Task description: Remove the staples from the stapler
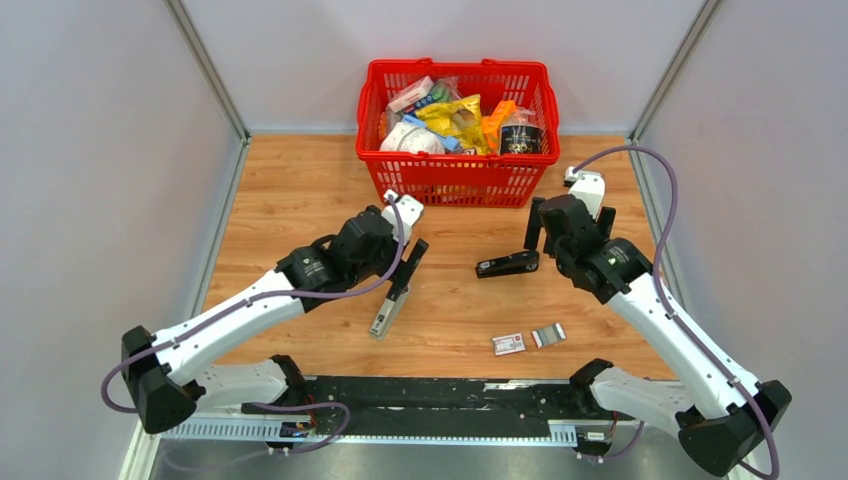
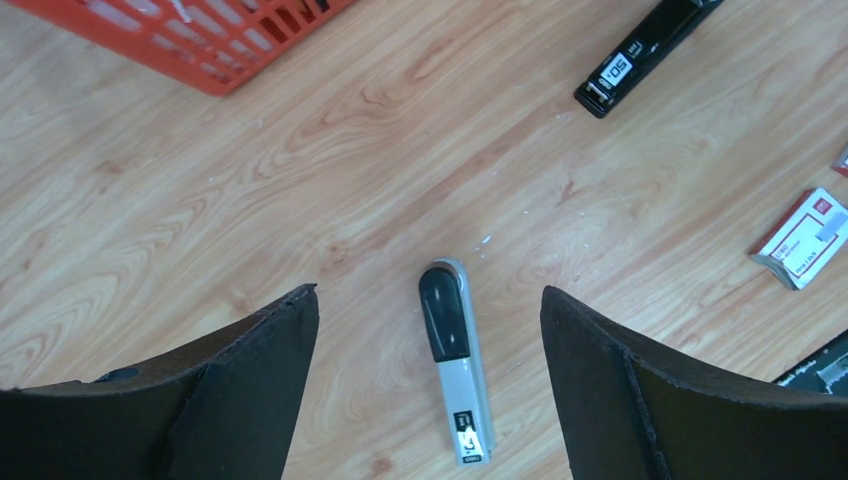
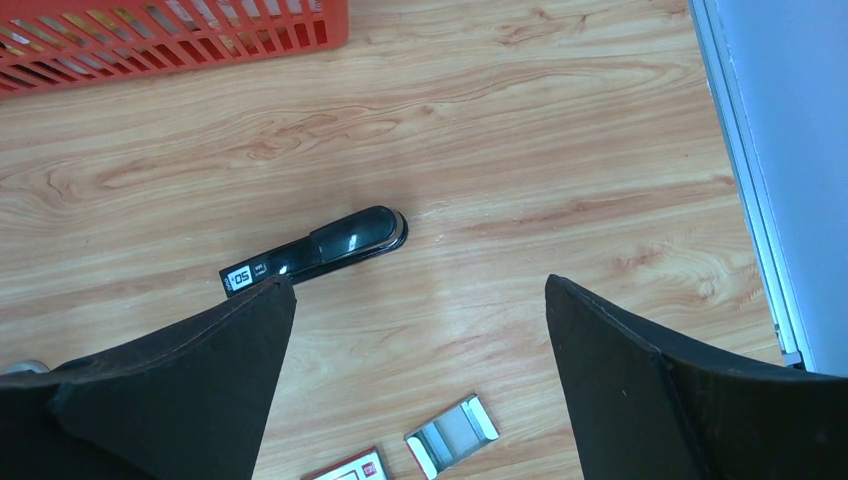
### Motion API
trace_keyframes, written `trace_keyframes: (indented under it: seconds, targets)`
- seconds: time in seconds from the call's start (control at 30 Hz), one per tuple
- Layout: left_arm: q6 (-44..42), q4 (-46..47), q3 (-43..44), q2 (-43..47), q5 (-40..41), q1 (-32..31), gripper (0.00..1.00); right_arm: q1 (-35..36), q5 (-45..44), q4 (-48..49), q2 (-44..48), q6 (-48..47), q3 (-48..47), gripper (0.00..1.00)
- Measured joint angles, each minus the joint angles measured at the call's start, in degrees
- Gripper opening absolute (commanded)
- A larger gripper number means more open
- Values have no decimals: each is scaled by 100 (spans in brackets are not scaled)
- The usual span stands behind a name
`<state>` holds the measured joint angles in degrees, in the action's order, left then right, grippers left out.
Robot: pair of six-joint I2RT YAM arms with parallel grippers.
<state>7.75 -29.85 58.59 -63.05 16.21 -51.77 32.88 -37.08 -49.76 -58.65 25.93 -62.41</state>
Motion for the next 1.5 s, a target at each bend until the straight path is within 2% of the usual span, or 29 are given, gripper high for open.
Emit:
trace_keyframes:
  seconds: [0.37, 0.67, 0.83, 1.1, 1.5]
  targets:
    - [-393, 866, 173, -1408, -960, -186, 88, -186, -13, -247, 341, 17, 2, 100]
    - [-1373, 1832, 734, -2651, -1965, -214, 91, -1128, 516, -313, 1128, 352, 535, 100]
    - [-2026, 2031, 1318, -3418, -2691, -214, 92, -1561, 1069, -321, 1309, 492, 914, 100]
    - [-2503, 2116, 2310, -4518, -3637, -214, 91, -1582, 1379, -339, 1801, 584, 1062, 100]
    - [-2629, 2096, 3713, -5882, -4186, -214, 91, -1582, 1469, -463, 2203, 579, 1067, 100]
